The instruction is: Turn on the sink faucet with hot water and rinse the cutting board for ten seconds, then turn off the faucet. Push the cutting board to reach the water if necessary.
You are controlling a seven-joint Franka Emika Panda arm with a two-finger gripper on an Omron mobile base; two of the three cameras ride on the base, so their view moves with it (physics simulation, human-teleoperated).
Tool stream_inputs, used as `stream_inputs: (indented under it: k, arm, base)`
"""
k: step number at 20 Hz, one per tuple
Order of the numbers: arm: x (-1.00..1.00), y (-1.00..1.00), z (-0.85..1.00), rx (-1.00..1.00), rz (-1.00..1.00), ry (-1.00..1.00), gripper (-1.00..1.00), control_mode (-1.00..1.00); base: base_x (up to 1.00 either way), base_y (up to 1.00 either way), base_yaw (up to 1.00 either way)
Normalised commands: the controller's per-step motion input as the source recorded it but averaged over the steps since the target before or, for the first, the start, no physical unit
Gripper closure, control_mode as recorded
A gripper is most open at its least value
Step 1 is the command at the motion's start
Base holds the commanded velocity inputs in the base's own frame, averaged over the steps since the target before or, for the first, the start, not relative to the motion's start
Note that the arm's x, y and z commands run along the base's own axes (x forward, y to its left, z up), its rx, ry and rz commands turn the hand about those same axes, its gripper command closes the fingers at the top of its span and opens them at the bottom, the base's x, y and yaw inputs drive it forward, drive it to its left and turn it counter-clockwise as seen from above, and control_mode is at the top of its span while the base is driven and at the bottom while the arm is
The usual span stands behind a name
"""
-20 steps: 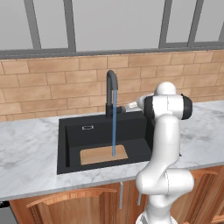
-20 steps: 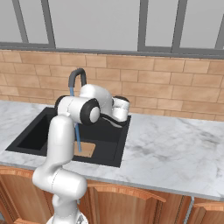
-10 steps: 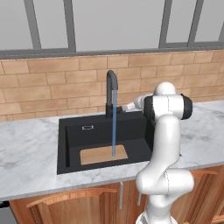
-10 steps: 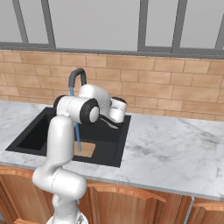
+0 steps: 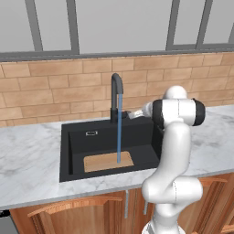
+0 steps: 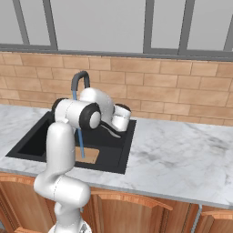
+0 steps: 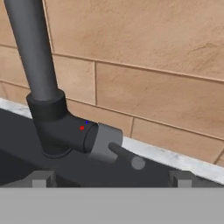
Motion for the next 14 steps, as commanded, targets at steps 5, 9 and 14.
stream_inputs:
  k: [5,9,14]
  arm:
    - [-0.12,0.0,-0.01,0.0,0.01,-0.01,-1.0,-1.0]
    - [0.0,0.0,0.0,0.0,0.04,-0.05,-1.0,-1.0]
    - [0.0,0.0,0.0,0.0,0.07,-0.04,-1.0,-1.0]
  base:
    - [0.0,0.0,0.0]
    - [0.0,0.0,0.0]
    - [0.0,0.0,0.0]
